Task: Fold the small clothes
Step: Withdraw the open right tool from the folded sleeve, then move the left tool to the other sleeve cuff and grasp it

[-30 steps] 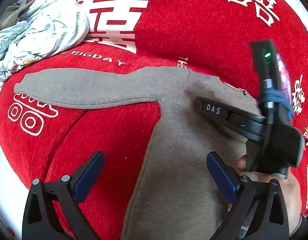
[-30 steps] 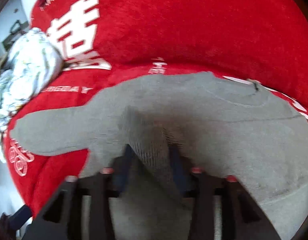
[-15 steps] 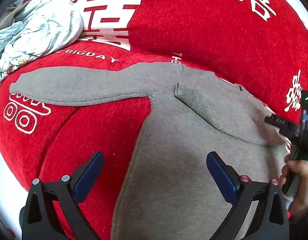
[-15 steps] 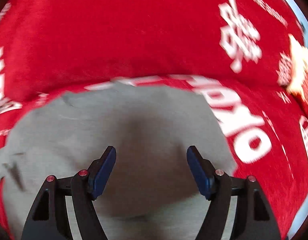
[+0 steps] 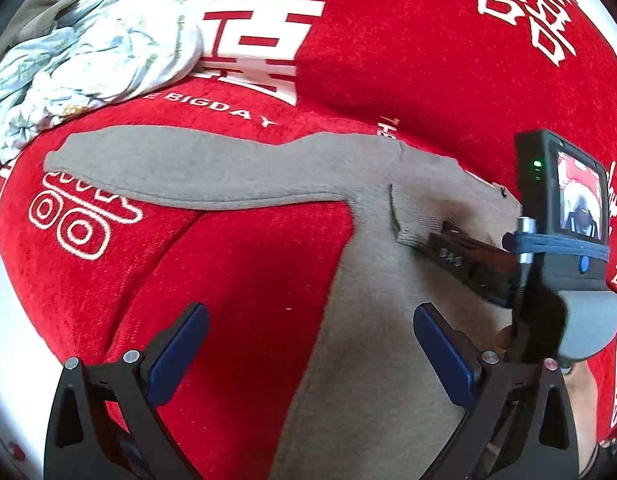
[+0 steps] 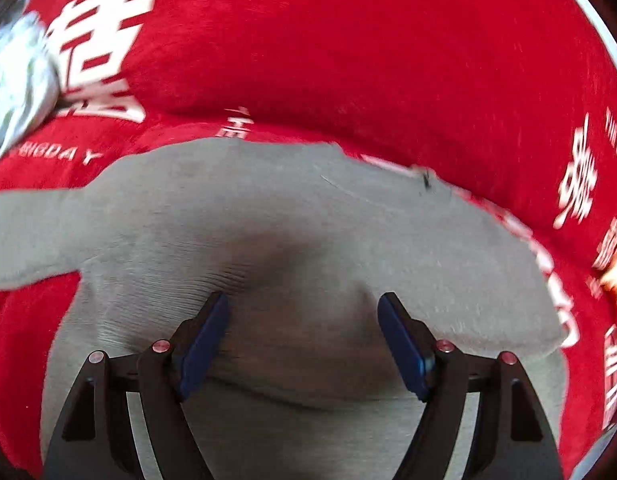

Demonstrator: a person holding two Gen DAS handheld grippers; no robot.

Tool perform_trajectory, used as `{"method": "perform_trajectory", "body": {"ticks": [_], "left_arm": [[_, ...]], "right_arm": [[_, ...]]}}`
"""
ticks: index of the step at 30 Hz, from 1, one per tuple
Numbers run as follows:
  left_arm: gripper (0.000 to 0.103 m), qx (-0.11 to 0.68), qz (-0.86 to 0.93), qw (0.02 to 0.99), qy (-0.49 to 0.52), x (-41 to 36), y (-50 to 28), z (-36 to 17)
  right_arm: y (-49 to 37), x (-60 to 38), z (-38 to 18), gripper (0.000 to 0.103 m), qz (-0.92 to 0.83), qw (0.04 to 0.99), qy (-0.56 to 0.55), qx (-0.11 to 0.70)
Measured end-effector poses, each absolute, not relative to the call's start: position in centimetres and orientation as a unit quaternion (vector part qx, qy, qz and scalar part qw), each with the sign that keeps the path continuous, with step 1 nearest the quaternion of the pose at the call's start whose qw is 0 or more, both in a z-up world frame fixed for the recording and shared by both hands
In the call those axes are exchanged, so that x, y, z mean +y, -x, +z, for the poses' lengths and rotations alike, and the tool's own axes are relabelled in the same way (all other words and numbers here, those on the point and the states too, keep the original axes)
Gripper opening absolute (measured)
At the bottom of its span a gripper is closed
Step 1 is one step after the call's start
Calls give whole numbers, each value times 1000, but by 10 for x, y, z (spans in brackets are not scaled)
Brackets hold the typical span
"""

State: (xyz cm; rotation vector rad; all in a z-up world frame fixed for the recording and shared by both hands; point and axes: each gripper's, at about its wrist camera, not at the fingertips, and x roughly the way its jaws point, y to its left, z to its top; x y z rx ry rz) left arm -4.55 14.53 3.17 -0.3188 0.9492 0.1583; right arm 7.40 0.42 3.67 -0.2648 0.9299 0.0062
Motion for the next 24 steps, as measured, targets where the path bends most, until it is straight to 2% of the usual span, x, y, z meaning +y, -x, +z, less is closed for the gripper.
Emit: {"method": "perform_trajectory", "body": {"ticks": [3,5,8,11,14,19,24], "left_arm": [[102,454,85,873,158,156,48,30],[102,460,89,869,161,161,46,26],[102,469,91,862,171,164,44,19],[102,471,88,863,160,161,43,18],[102,466,102,866,147,172,39,18],[102,464,160,854,173,241,27,11],[102,444,242,828,243,321,18,0]], "right_arm": [[-67,8,46,80,38,889,120,441],[-70,-5,51,81,90,887,63,449],[-78,-22,48,81,36,888,42,456],[-85,-19,35,81,77,869,40,488],[-74,-22,49,81,89,888,33,450],[-71,-24,37,82,79,884,46,459],[-71,-28,31,84,83,886,38,454]]}}
